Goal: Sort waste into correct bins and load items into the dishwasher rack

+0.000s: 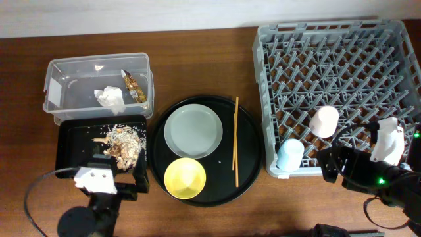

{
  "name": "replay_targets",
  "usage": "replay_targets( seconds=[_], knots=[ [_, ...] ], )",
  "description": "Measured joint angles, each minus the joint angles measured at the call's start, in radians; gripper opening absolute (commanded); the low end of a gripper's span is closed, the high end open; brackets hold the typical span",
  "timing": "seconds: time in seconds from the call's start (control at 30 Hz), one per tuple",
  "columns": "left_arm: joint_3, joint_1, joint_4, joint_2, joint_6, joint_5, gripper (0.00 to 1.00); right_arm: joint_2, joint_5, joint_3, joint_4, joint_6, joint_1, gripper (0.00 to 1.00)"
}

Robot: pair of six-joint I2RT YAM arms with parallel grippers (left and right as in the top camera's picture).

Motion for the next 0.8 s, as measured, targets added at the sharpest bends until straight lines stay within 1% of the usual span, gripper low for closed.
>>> replay_targets(
  seconds=[0.1,0.17,0.3,0.37,0.47,0.5,0.53,0.6,0.67,0.7,0.77,0.8],
  knots=[
    [-0.214,0.0,0.04,-0.189,0.0,0.006,0.99,0.0,0.0,0.0,-0.002,0.0,0.0,0.99],
    [-0.307,0.0,0.071,-0.252,0.0,0.008,0.99,0.0,0.0,0.0,0.0,0.0,0.0,0.98],
    [-0.53,0.0,0.301,-0.257,0.0,0.056,1.0,0.0,0.0,0.0,0.0,0.0,0.0,0.99],
    [-0.555,0.0,0.336,-0.257,0.0,0.063,0.99,0.0,0.0,0.0,0.0,0.0,0.0,0.99],
    [-0.555,0.006,0.342,-0.257,0.0,0.065,0.99,0.0,0.0,0.0,0.0,0.0,0.0,0.99],
    [-0.555,0.032,0.342,-0.257,0.0,0.071,1.0,0.0,0.0,0.0,0.0,0.0,0.0,0.99],
    [-0.555,0.103,0.342,-0.257,0.0,0.071,0.99,0.0,0.0,0.0,0.0,0.0,0.0,0.98],
    [-0.555,0.187,0.343,-0.257,0.0,0.073,0.99,0.0,0.0,0.0,0.002,0.0,0.0,0.99],
    [-0.555,0.212,0.343,-0.257,0.0,0.072,0.99,0.0,-0.017,-0.001,0.056,0.0,0.0,0.98],
    [-0.555,0.212,0.343,-0.257,0.0,0.072,0.99,0.002,-0.089,0.0,0.061,-0.028,0.007,0.98],
    [-0.555,0.212,0.343,-0.257,0.0,0.072,0.99,0.002,-0.18,0.0,0.061,-0.068,0.061,0.98],
    [-0.555,0.212,0.343,-0.257,0.0,0.072,0.99,0.002,-0.217,-0.002,0.061,-0.082,0.159,0.98]
  ],
)
